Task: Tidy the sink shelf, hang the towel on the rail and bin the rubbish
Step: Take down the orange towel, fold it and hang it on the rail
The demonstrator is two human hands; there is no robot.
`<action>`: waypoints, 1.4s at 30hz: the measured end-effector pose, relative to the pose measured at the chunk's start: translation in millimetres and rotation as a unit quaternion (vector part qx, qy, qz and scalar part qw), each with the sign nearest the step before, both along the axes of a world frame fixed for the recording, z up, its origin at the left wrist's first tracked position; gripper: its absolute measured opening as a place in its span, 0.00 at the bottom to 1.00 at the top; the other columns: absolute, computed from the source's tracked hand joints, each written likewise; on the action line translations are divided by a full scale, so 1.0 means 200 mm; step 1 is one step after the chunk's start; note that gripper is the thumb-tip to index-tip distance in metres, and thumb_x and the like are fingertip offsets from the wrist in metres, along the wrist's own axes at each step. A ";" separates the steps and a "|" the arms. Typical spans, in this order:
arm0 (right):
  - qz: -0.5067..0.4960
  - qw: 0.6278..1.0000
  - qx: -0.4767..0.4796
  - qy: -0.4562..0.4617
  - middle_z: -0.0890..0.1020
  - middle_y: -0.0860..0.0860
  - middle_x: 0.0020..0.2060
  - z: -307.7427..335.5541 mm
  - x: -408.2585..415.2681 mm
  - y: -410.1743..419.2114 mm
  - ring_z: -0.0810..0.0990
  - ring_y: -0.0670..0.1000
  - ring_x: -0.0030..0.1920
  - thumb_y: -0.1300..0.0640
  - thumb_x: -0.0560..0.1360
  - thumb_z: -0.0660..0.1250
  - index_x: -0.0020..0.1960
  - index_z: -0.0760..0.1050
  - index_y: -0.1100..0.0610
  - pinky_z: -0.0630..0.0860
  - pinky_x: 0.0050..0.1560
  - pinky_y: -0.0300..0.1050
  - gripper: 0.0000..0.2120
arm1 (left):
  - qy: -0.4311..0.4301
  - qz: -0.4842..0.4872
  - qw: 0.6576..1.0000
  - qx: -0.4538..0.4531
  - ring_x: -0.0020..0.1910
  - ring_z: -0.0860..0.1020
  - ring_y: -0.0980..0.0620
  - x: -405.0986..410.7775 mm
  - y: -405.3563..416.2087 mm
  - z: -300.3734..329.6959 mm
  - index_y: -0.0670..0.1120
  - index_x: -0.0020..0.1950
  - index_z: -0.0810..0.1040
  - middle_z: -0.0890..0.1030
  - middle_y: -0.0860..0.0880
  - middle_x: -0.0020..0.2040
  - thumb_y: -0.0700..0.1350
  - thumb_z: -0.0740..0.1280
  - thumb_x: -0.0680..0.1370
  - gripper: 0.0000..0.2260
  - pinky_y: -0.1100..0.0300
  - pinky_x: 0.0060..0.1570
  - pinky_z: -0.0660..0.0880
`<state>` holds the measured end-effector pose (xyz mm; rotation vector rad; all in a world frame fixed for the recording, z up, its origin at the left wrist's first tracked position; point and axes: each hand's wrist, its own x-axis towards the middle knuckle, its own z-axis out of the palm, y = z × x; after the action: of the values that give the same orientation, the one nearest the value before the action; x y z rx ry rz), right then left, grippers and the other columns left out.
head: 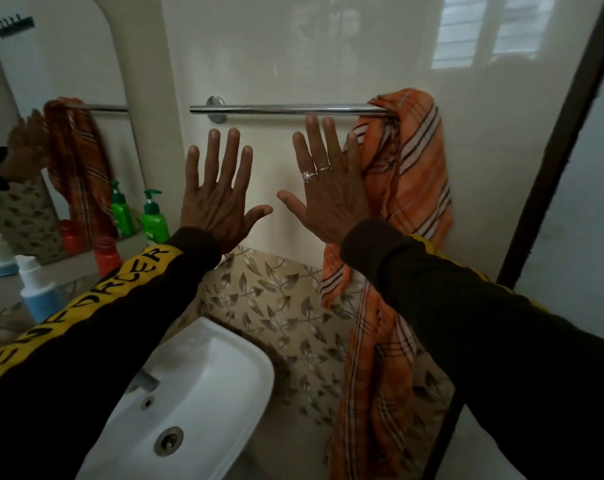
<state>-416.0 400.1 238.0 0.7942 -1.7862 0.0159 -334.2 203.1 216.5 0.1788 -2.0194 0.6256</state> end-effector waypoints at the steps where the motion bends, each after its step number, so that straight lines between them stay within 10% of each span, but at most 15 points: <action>1: 0.001 1.000 -0.002 0.001 0.52 0.62 0.81 0.01 -0.01 0.03 0.50 0.64 0.81 0.33 0.80 0.53 0.82 0.52 0.61 0.46 0.78 0.67 0.41 | 0.003 0.001 1.000 0.000 0.78 0.42 0.36 -0.01 0.03 0.00 0.43 0.80 0.45 0.42 0.39 0.80 0.72 0.42 0.76 0.42 0.36 0.74 0.44; 35: -0.009 0.995 -0.041 -0.087 0.52 0.62 0.81 -0.09 -0.02 0.76 0.49 0.63 0.81 0.33 0.80 0.52 0.82 0.51 0.61 0.43 0.78 0.66 0.42 | -0.045 -0.032 0.997 0.048 0.78 0.46 0.36 -0.03 0.80 0.00 0.43 0.80 0.46 0.47 0.38 0.80 0.70 0.46 0.79 0.40 0.36 0.74 0.45; 42: -0.051 0.970 -0.123 -0.205 0.62 0.60 0.78 -0.14 -0.02 0.90 0.61 0.62 0.77 0.42 0.82 0.54 0.79 0.58 0.59 0.54 0.76 0.64 0.31 | -0.093 -0.147 0.960 0.219 0.78 0.53 0.40 -0.13 0.95 0.04 0.44 0.79 0.52 0.54 0.42 0.79 0.70 0.48 0.78 0.39 0.40 0.75 0.51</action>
<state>-420.6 580.2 209.5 0.5446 -2.1617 0.3497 -359.6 393.3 223.9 0.0784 -2.2882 0.0001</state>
